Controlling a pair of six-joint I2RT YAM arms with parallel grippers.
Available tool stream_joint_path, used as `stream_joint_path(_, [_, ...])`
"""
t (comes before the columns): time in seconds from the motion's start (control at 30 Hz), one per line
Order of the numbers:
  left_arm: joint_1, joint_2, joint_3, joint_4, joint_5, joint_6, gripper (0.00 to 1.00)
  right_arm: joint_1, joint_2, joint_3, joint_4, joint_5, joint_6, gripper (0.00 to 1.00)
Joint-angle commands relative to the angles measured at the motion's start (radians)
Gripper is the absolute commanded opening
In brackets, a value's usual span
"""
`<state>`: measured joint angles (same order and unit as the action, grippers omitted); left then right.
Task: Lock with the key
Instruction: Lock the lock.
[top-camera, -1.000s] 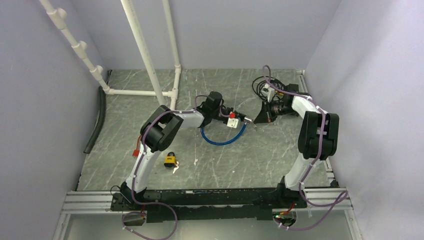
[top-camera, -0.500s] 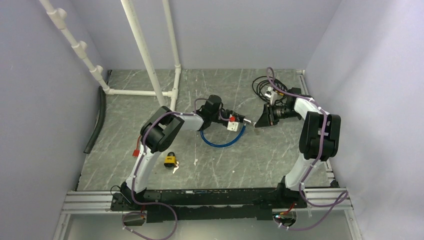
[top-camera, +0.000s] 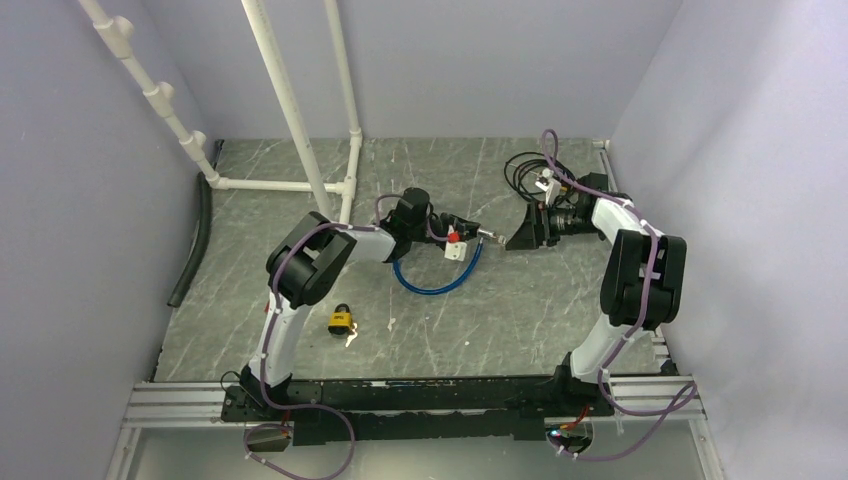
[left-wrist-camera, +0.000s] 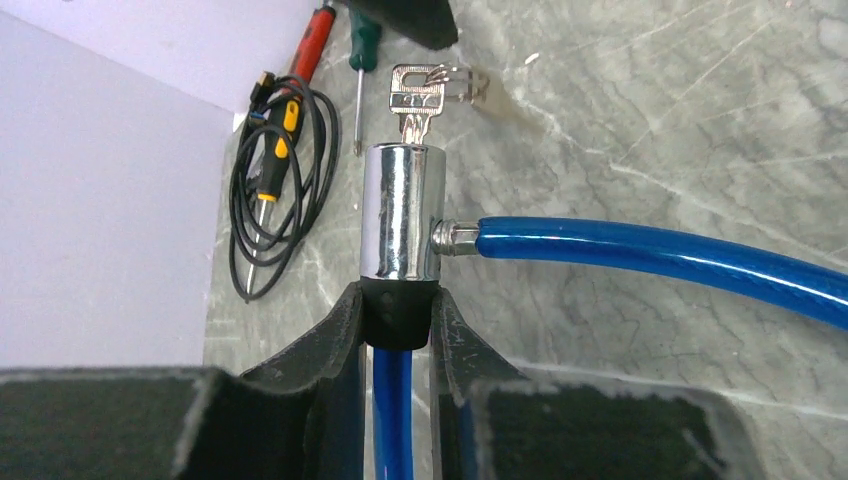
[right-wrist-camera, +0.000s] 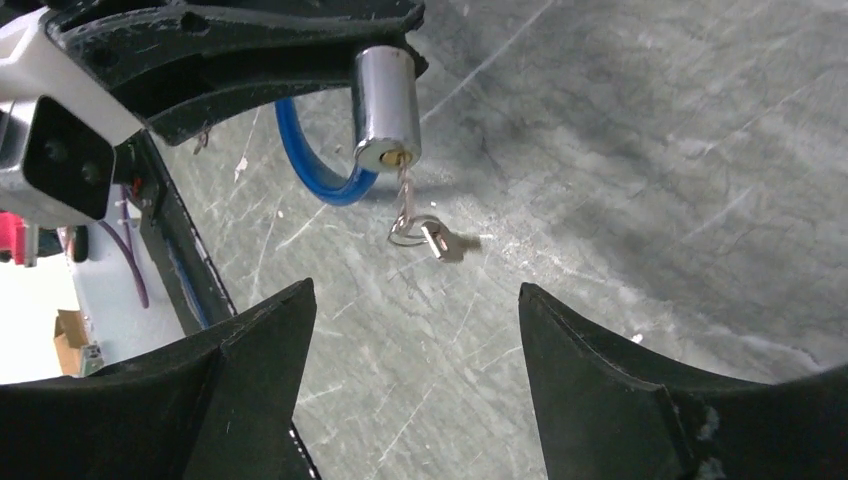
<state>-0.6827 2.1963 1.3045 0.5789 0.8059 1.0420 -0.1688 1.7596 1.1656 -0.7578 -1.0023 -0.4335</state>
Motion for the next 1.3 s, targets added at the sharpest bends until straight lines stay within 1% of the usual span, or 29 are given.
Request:
stream_joint_path(0.0, [-0.012, -0.079, 0.001, 0.078, 0.028, 0.025, 0.00, 0.036, -0.026, 0.019, 0.071, -0.033, 0.016, 0.76])
stream_joint_path(0.13, [-0.019, -0.088, 0.009, 0.081, 0.024, 0.012, 0.00, 0.065, -0.015, 0.008, 0.112, -0.050, 0.035, 0.75])
stream_joint_path(0.27, [-0.021, -0.095, 0.012, 0.094, 0.015, -0.010, 0.00, 0.080, 0.010, 0.011, 0.115, -0.054, 0.030, 0.68])
stream_joint_path(0.3, [-0.021, -0.096, 0.010, 0.095, 0.013, -0.011, 0.00, 0.080, 0.012, 0.009, 0.108, -0.051, 0.019, 0.65])
stream_joint_path(0.37, [-0.021, -0.099, 0.007, 0.094, 0.009, -0.013, 0.00, 0.076, 0.011, 0.007, 0.091, -0.051, -0.006, 0.54])
stream_joint_path(0.43, [-0.020, -0.100, 0.003, 0.089, 0.008, -0.009, 0.00, 0.072, 0.006, 0.005, 0.070, -0.058, -0.025, 0.36])
stream_joint_path(0.57, [-0.015, -0.092, -0.005, 0.086, 0.003, -0.003, 0.00, 0.066, 0.006, 0.026, -0.018, -0.050, -0.080, 0.06])
stream_joint_path(0.6, [-0.012, -0.089, -0.005, 0.086, 0.004, 0.001, 0.00, 0.061, 0.007, 0.033, -0.039, -0.045, -0.093, 0.00])
stream_joint_path(0.7, [-0.003, -0.081, -0.006, 0.074, 0.008, 0.008, 0.00, 0.043, 0.014, 0.058, -0.112, -0.021, -0.140, 0.00])
stream_joint_path(0.77, [-0.003, -0.077, -0.004, 0.074, 0.013, 0.018, 0.00, 0.043, 0.018, 0.069, -0.129, -0.014, -0.139, 0.00])
stream_joint_path(0.87, [-0.019, -0.069, 0.013, 0.074, 0.022, 0.017, 0.00, 0.079, 0.010, 0.068, -0.040, -0.042, -0.017, 0.00])
stream_joint_path(0.93, [-0.031, -0.064, 0.022, 0.087, 0.025, 0.018, 0.00, 0.126, 0.006, 0.065, 0.014, -0.043, 0.035, 0.00])
stream_joint_path(1.0, [-0.037, -0.063, 0.038, 0.086, 0.021, -0.002, 0.00, 0.135, -0.001, 0.049, 0.042, -0.040, 0.065, 0.00])
stream_joint_path(1.1, [-0.021, -0.066, 0.026, 0.083, 0.009, -0.009, 0.00, 0.098, 0.005, 0.055, -0.030, -0.004, -0.014, 0.00])
stream_joint_path(1.27, [0.019, -0.081, -0.028, 0.055, 0.024, 0.044, 0.00, -0.030, 0.021, 0.088, -0.235, 0.025, -0.193, 0.00])
